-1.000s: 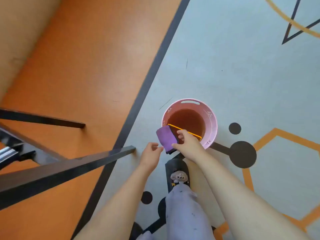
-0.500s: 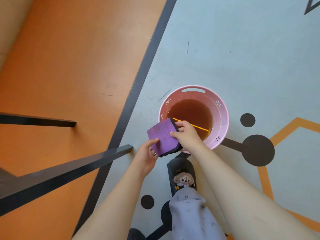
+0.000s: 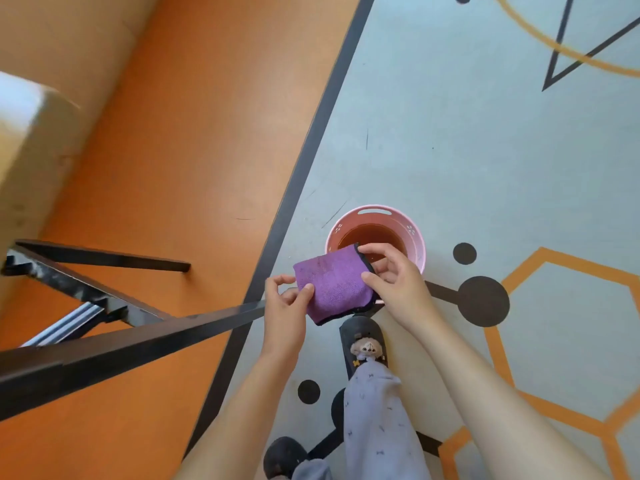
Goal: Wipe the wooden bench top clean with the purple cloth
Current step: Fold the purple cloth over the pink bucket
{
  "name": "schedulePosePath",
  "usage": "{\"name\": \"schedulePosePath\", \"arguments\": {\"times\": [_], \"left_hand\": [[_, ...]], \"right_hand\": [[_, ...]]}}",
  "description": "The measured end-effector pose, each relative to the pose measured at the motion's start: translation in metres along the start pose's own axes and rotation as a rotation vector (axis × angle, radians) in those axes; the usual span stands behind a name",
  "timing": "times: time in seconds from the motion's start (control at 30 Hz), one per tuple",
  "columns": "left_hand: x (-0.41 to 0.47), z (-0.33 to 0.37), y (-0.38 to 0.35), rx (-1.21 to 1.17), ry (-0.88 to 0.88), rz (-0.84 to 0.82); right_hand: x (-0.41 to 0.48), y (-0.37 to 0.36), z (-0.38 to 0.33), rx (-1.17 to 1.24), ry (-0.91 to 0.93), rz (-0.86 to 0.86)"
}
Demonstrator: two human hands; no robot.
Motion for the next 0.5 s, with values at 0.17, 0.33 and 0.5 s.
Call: {"name": "schedulePosePath", "arguments": {"times": [0.17, 0.33, 0.5], "left_hand": [[-0.054, 0.070, 0.029, 0.016, -0.131, -0.085], [-0.126, 0.140, 0.075, 0.140, -0.186, -0.240], [-0.184, 0.187, 0.119, 0.514, -0.405, -0.307]], "right_hand": [[-0.092, 0.005, -0.043, -0.017, 0.072, 0.029], [-0.184, -0.008, -0.082, -0.083, 0.077, 0.043], [-0.268, -0.029, -0.110, -0.270, 0.116, 0.072]]}}
Point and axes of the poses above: each hand's wrist, its own x-axis towards the middle knuckle, its own y-axis out of the back of the hand, z = x × y, the point moved 2 cm from there along x, towards the middle knuckle, and after that the axes turned 14 degrees about -y, right-handed, at the moved point
